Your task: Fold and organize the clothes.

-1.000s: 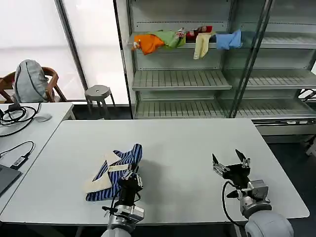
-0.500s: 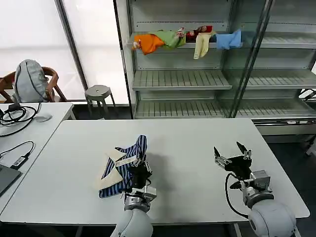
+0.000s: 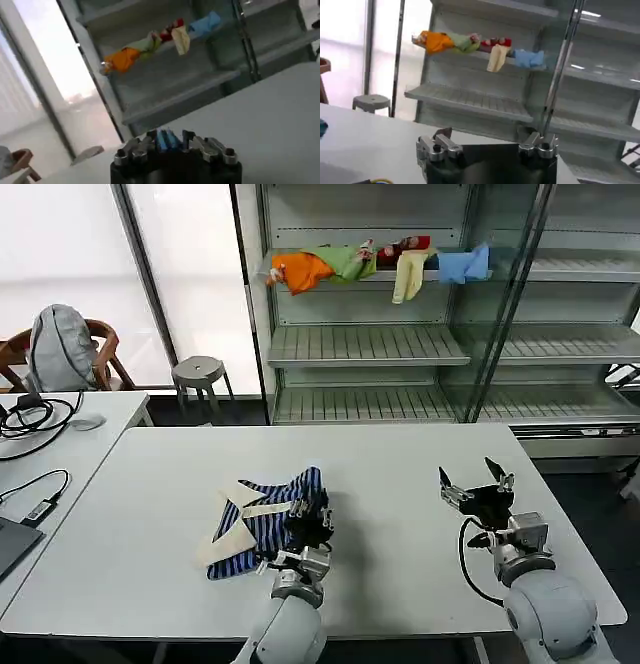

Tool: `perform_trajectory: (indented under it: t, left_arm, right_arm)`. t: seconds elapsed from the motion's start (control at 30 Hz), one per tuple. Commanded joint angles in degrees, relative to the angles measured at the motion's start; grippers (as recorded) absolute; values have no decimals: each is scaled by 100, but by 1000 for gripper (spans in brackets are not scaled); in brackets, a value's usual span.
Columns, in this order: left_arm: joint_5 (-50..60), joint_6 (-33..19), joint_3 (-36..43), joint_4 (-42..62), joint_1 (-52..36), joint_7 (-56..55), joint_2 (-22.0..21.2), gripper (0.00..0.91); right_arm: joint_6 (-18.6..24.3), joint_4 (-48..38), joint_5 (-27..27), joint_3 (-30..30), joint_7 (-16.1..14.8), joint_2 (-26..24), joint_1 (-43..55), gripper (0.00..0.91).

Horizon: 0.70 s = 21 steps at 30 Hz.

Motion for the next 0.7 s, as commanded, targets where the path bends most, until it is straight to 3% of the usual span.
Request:
perform_trajectory:
  t: [0.03, 0.23, 0.33, 0.43, 0.53, 0.7]
  left_arm:
    - [-1616, -1158, -332, -1226, 174, 997, 525, 907]
    - [-2231, -1442, -1921, -1467, 204, 1096, 1208, 907]
    - [-2577, -2360, -3639, -829, 473, 1809, 1824, 907]
    - [-3031, -2780, -4597, -267, 747, 2445, 2107, 907]
    - [-3373, -2853, -4984, -19, 1032, 2469, 2198, 907]
    - [-3374, -2867, -4940, -45, 1394, 2464, 2185, 907]
  right_arm:
    - [299, -220, -47, -118, -12, 69, 214, 907]
    - [384, -310, -107, -318, -52, 150, 337, 907]
    - [496, -364, -200, -526, -31, 256, 409, 907]
    - [549, -428, -258, -743, -7, 370, 471, 907]
    - [635, -562, -341, -947, 16, 485, 554, 907]
    - [672, -749, -407, -1242, 105, 604, 729, 907]
